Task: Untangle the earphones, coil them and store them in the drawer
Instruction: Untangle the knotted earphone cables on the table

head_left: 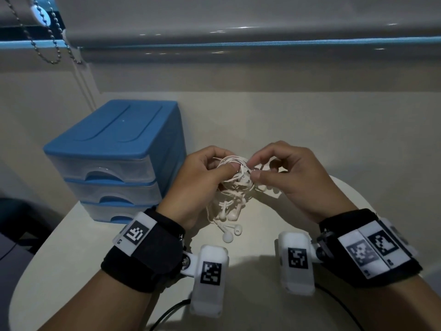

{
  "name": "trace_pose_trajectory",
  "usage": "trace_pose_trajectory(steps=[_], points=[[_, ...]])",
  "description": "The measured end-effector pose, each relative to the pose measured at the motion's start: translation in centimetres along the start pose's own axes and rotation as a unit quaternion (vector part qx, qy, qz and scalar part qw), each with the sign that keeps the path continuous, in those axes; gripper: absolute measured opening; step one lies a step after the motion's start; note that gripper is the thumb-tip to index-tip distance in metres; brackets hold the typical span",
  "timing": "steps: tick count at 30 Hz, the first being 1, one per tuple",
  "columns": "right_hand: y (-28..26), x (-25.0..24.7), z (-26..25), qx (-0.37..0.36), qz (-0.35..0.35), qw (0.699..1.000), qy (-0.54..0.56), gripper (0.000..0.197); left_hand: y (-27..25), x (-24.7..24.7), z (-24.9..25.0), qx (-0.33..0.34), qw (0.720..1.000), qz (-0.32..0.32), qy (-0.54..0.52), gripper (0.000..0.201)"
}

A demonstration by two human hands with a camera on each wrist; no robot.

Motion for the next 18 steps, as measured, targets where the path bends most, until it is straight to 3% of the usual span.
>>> trace_pose_trajectory(steps=[5, 9, 12, 18], points=[[0.7, -0.8, 0.7, -0.031, 0.023, 0.993, -0.114, 0.015, -0.1, 0.0, 0.5, -0.045, 0.989, -0.054, -0.129, 0.026], [0.6, -0.9, 0.1, -0.069, 0.055, 0.994, -0.059, 0.014, -0.1, 0.1, 0.6, -0.020, 0.992, -0.046, -0.112, 0.030], [0.4, -0.3, -0.4, -0.099, 0.028, 0.992, -0.069, 0.010, 0.0, 0.1, 0.3, 0.000, 0.995, -0.037, -0.096, 0.031], [0.7, -0.4, 0.4, -0.046, 0.008, 0.992, -0.115, 0.010, 0.0, 0.1, 0.3, 0.016, 0.996, -0.019, -0.088, 0.031]])
Point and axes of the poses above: each hand's wrist, its own y-axis towards the middle knuckle, its own x-axis out of the palm, z = x × y, the point moved 1 cm from there along y, towards the middle knuckle, and after that the axes turned 6 degrees about y, right-handed, at the moved point
